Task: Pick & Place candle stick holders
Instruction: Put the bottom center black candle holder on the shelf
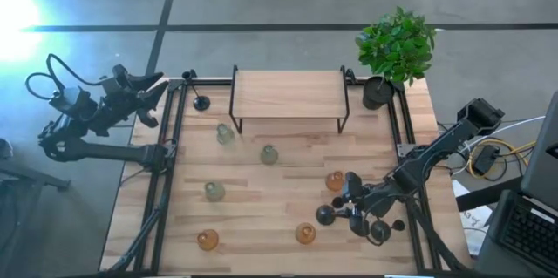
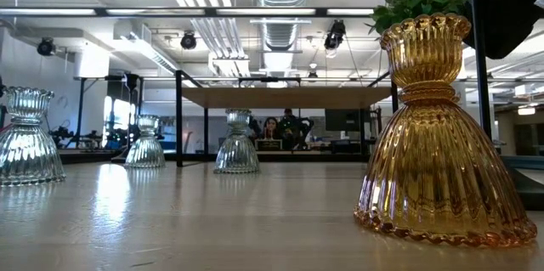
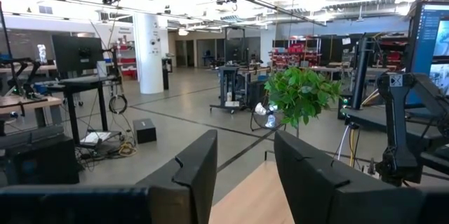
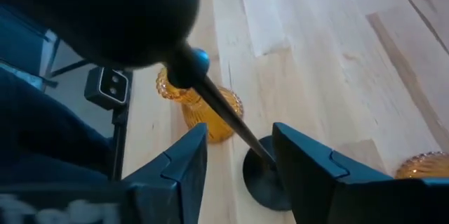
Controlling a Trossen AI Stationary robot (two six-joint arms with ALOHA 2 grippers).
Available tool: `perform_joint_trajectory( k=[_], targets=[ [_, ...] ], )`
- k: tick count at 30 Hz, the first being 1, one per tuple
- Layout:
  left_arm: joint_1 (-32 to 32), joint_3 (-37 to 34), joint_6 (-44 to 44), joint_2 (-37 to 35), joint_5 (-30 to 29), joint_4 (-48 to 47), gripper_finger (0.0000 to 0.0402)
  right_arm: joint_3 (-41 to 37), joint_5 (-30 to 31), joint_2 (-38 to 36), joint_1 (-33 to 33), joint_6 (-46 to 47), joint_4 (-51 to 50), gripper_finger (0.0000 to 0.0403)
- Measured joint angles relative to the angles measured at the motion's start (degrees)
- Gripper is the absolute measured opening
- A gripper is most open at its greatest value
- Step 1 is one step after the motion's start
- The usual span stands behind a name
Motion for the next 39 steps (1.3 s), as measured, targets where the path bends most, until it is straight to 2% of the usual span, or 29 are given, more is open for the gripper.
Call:
perform_joint_trajectory(
  k=[11, 19, 26, 28, 35, 39],
  targets=[
    [0.0, 0.0, 0.0, 0.0, 0.0, 0.0, 0.0147, 0.0, 0.1, 0.0, -1.1, -2.6, 1.4, 0.0106],
    [0.0, 0.0, 0.0, 0.0, 0.0, 0.0, 0.0147, 0.0, 0.6, -0.1, -2.6, -4.2, 1.2, 0.0019],
    [0.0, 0.0, 0.0, 0.0, 0.0, 0.0, 0.0147, 0.0, 0.8, -1.1, -4.6, -5.7, 2.5, 0.0012],
    [0.0, 0.0, 0.2, 0.0, 0.0, 0.0, 0.0147, 1.3, 2.8, -1.9, -6.2, -8.6, 1.0, 0.0011],
    [0.0, 0.0, 0.6, 0.0, -0.5, 0.0, 0.0147, 10.1, 3.0, -4.0, -15.5, -19.4, -7.3, 0.0010],
    [0.0, 0.0, 0.9, 0.0, -3.2, 0.0, 0.0147, 17.2, -0.7, -4.2, -22.6, -22.6, -12.9, 0.0010]
  ],
)
